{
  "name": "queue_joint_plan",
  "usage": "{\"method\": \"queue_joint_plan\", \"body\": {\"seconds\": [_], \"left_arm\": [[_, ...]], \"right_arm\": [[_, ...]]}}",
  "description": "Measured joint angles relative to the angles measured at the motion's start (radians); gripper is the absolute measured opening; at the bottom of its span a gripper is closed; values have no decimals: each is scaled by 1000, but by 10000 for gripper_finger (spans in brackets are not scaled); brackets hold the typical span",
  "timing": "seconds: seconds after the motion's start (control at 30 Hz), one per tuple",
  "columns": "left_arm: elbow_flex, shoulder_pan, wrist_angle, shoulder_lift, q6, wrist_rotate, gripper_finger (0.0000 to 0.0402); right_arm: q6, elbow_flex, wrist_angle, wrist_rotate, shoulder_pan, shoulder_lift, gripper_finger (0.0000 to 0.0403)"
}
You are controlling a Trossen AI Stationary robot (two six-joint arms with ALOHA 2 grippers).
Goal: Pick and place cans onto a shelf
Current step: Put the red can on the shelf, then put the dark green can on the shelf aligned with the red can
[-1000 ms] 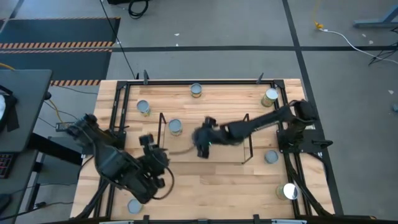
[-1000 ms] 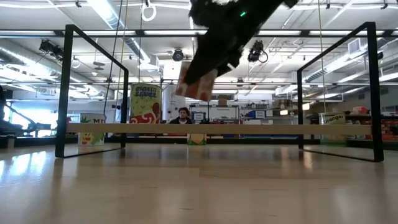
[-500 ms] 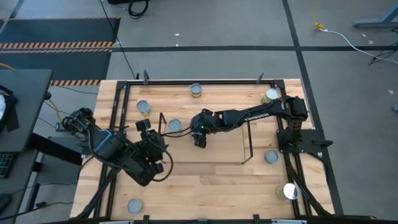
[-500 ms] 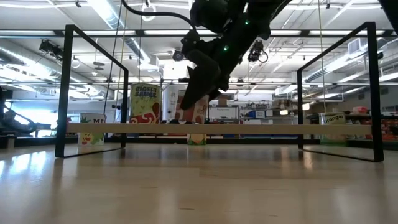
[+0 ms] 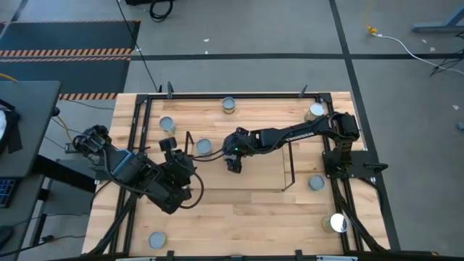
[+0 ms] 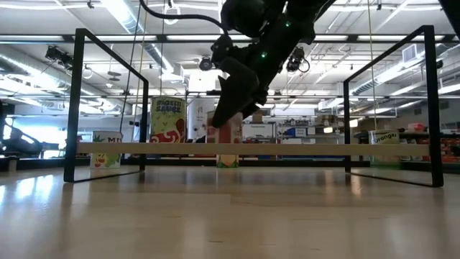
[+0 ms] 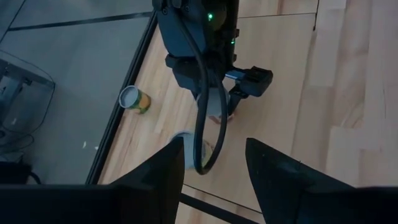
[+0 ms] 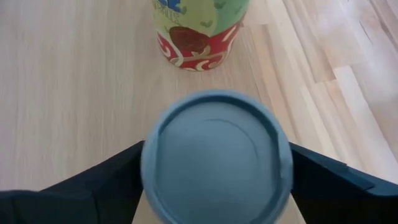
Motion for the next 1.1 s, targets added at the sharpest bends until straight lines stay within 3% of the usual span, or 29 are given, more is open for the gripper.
{"method": "queue_joint_plan", "body": {"seconds": [0.3, 0.53, 0.93, 1.1], "left_arm": [[0, 0, 0, 0, 0, -9, 176], [-1, 13, 2, -5, 0, -14, 176], [1, 111, 10, -92, -29, -131, 181], [-37, 221, 60, -93, 0, -131, 232]], "right_arm": [[-8, 0, 14, 4, 3, -7, 361], [-44, 0, 16, 16, -5, -115, 362], [-77, -59, -126, 227, 19, -575, 349], [-5, -195, -116, 224, 101, -743, 348]]}}
